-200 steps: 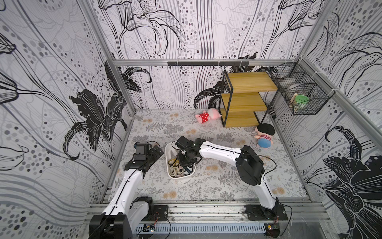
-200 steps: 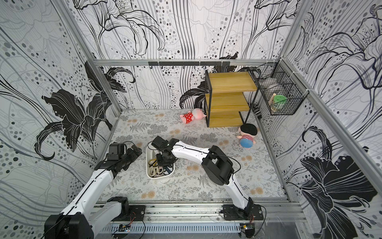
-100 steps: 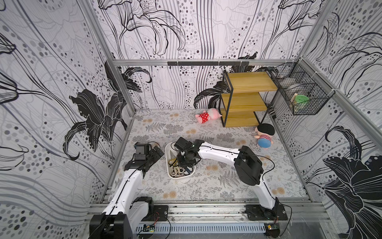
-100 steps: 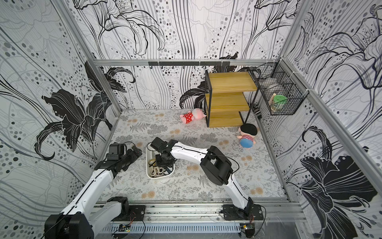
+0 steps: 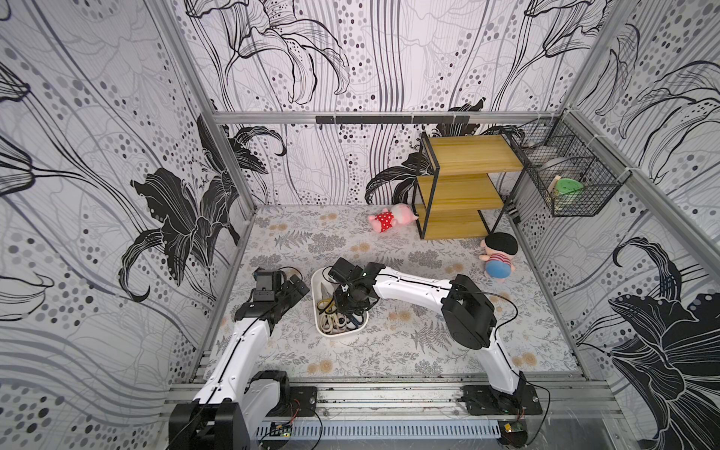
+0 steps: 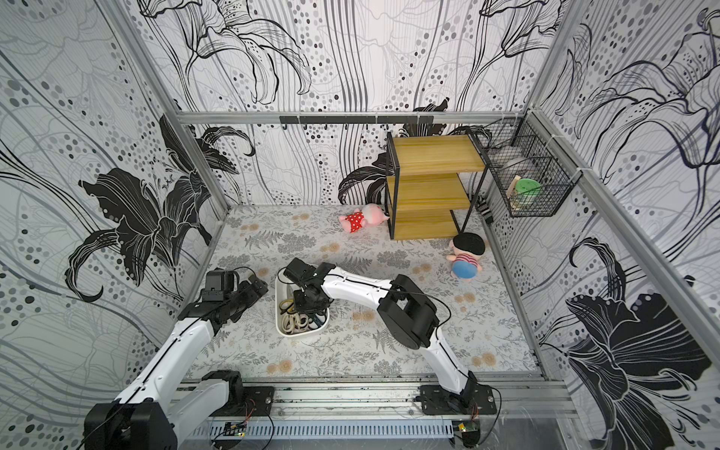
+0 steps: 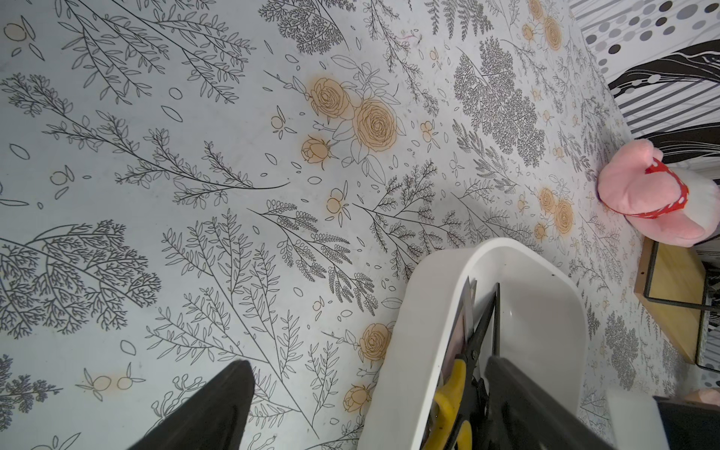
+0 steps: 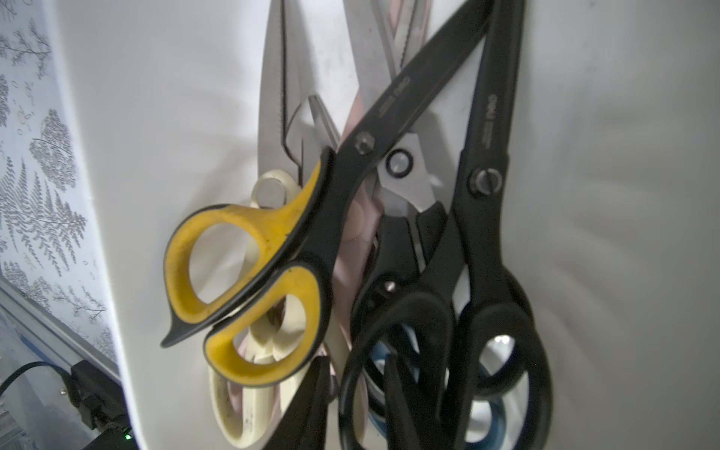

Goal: Take the scissors out of the storage box
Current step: Pick up the scissors from the storage box.

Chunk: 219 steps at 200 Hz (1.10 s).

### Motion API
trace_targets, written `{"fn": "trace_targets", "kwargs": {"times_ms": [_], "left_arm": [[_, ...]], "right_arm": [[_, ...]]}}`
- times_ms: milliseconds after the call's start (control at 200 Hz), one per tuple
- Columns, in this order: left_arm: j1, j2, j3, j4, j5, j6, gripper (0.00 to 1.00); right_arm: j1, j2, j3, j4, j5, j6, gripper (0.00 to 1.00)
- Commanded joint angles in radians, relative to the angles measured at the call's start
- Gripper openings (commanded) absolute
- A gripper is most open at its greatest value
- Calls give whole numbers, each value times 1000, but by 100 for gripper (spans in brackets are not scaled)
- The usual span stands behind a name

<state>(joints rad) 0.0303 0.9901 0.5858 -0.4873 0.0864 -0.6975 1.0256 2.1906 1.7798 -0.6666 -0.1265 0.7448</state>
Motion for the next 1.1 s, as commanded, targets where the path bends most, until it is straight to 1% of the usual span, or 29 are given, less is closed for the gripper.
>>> {"fn": "trace_targets", "kwargs": {"times_ms": [0,140,290,365,491,656,1091], "left_arm": [[10,1,11,2,-4,20,97],[10,3,10,2,-4,20,97],[10,7,11,3,-2,21,97],[10,8,11,3,0,24,97],[10,12,11,3,1,24,97],[10,16,12,7,3,26,97],[10,25,12,10,4,26,97]], "right_arm": [[2,-32,30,-37,25,9,29],[3,-37,21,-34,34,14,26],[4,-30,21,-27,30,19,19],[3,-33,17,-22,31,23,13],[4,-39,20,-22,31,24,10],[3,-54,30,-30,21,23,0],[2,-74,42,-59,0,4,0]]}}
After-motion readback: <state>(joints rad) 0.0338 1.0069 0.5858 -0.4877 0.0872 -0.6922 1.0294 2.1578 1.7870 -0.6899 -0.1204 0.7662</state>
